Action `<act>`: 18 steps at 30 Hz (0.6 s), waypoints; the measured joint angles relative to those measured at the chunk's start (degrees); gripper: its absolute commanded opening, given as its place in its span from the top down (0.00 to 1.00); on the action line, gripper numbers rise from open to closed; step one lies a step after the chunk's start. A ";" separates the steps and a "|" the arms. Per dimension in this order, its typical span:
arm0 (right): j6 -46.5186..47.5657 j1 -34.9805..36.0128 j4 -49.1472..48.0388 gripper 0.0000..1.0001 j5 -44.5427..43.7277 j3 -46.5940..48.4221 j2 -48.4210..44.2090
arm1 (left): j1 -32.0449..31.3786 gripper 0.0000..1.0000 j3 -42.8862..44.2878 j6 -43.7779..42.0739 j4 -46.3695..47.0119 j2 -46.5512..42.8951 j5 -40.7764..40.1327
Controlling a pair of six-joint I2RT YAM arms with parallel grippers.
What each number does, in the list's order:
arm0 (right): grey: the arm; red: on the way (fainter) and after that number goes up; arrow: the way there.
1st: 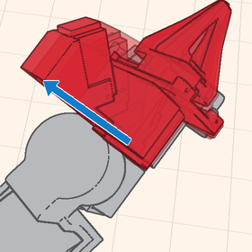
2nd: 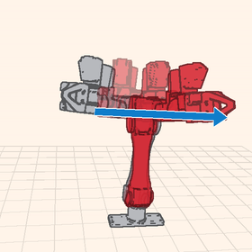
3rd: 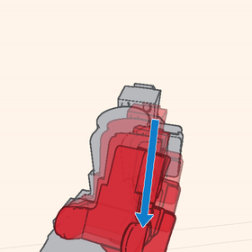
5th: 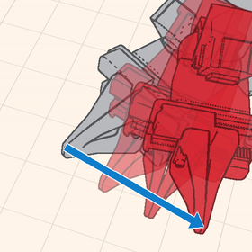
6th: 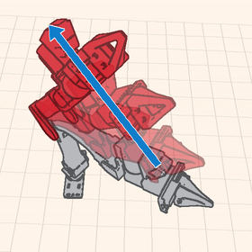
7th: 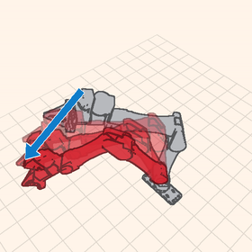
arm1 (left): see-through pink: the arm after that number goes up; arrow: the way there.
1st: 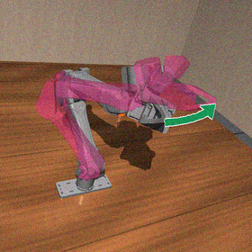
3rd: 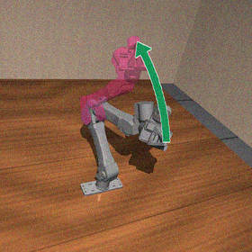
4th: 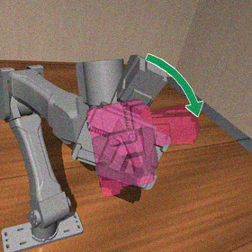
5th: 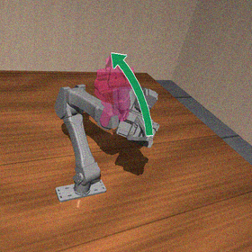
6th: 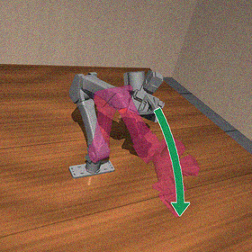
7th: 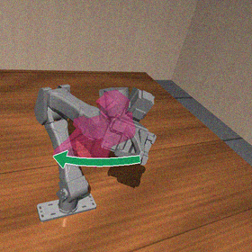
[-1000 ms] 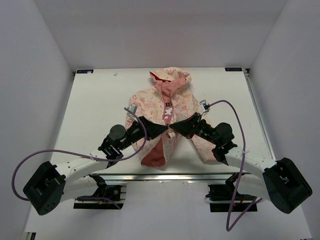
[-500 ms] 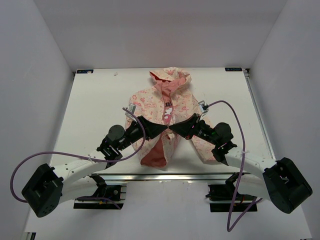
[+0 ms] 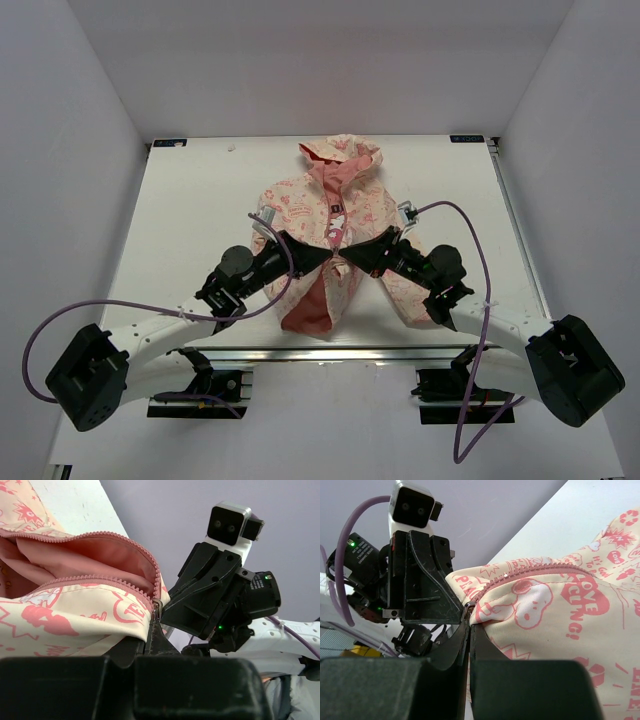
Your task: Zip up the jacket
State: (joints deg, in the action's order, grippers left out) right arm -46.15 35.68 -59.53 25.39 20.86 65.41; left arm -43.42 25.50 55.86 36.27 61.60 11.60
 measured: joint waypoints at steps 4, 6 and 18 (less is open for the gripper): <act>0.00 -0.02 1.11 1.00 -2.08 0.31 0.00 | 0.15 1.00 1.77 -1.95 -2.45 0.83 0.20; 0.00 0.02 2.64 1.00 -3.26 0.79 0.00 | 0.15 1.00 2.56 -3.34 -4.20 0.76 0.28; 0.07 0.48 9.42 1.00 -2.78 4.15 0.59 | 0.13 1.00 4.92 -12.04 -16.31 -2.95 0.94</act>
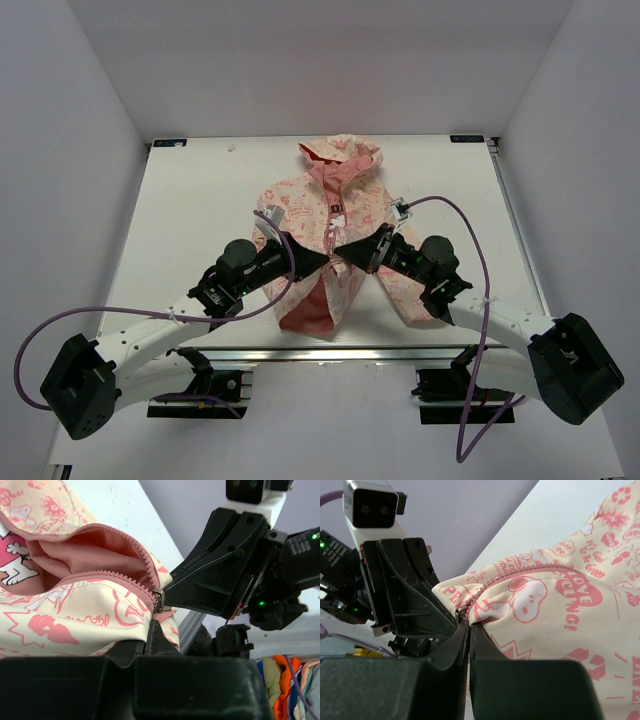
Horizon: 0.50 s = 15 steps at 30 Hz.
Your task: Zip up the jacket
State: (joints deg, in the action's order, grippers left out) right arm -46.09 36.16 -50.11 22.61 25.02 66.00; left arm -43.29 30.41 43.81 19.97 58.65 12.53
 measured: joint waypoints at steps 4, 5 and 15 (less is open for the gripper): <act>-0.13 -0.59 1.18 1.00 2.47 0.09 0.00 | -0.07 1.00 0.02 -1.38 -1.88 0.00 0.74; -0.17 -0.85 1.68 1.00 3.10 0.28 0.00 | -0.07 1.00 0.02 -1.75 -2.08 0.00 1.09; 0.22 -2.80 7.19 1.00 9.14 2.73 0.02 | -0.07 1.00 0.13 -5.55 -3.69 -0.07 6.14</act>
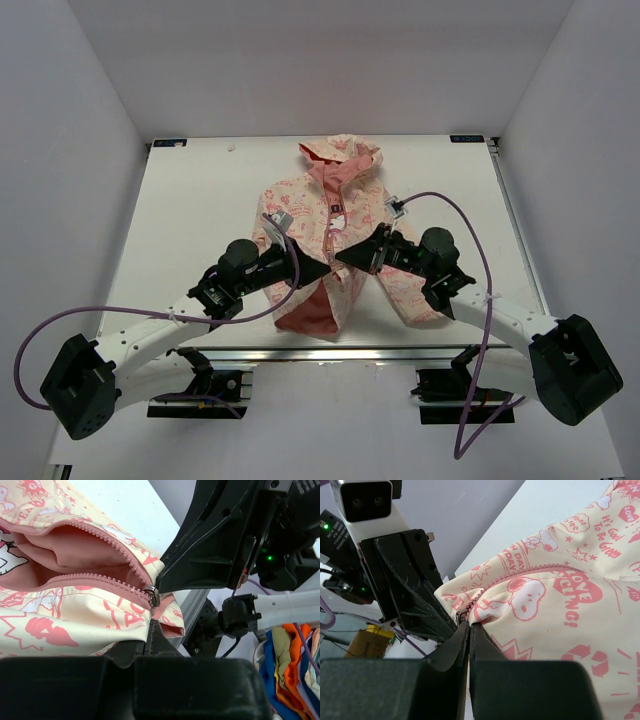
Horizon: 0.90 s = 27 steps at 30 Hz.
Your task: Zip up the jacket
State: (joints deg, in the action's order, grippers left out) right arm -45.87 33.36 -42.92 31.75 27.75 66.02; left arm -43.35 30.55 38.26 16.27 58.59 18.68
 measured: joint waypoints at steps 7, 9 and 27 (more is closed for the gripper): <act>2.84 -0.04 3.13 1.00 2.47 0.24 -1.27 | -0.11 1.00 0.02 -1.01 -2.34 -1.18 1.36; 3.56 -0.04 4.20 0.81 3.30 0.28 -1.90 | -0.39 1.00 0.07 -1.05 -2.91 -1.77 1.40; 28.17 -2.91 23.54 0.26 14.05 13.62 0.20 | -0.70 1.00 11.21 -1.88 -30.38 -1.73 -1.68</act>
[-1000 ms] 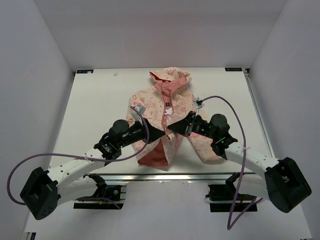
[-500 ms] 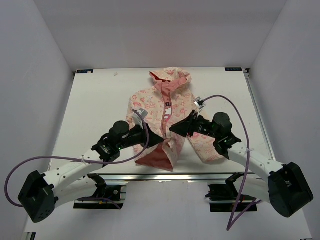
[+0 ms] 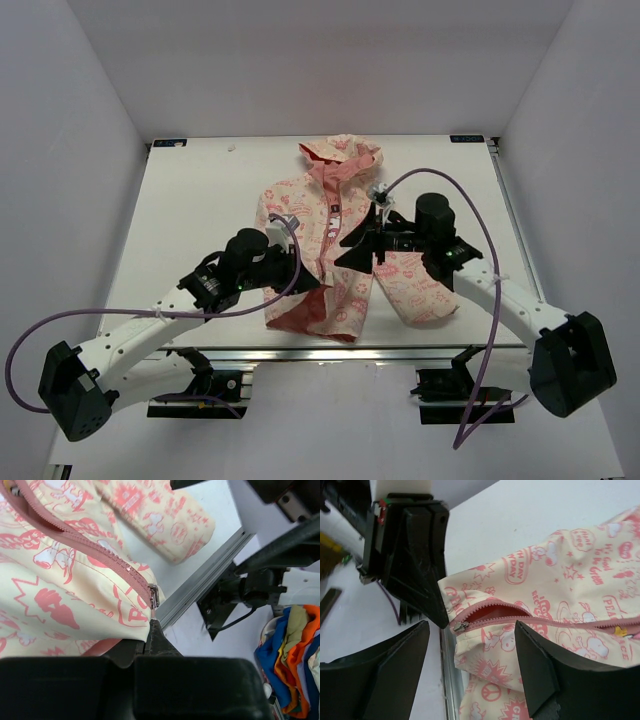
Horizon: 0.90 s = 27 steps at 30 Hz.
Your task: Zip up the jacket
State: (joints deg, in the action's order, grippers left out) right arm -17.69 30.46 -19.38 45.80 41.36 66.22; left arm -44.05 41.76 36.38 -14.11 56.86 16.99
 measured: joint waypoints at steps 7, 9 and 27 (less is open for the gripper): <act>14.40 1.05 11.28 0.24 9.18 6.86 7.85 | 0.07 1.00 4.63 -0.39 -10.86 1.16 -1.42; 17.90 2.16 13.84 0.24 10.14 7.10 9.11 | 0.24 1.00 6.91 -0.37 -13.29 2.10 -1.46; 25.86 3.69 18.38 0.25 16.48 10.80 18.80 | 4.00 1.00 13.60 -1.75 -20.15 10.73 7.52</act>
State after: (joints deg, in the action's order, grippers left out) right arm 8.16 34.15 -0.99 62.28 52.16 85.01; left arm -40.05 55.35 34.63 -34.26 67.59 24.51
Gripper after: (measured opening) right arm 0.758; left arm 0.031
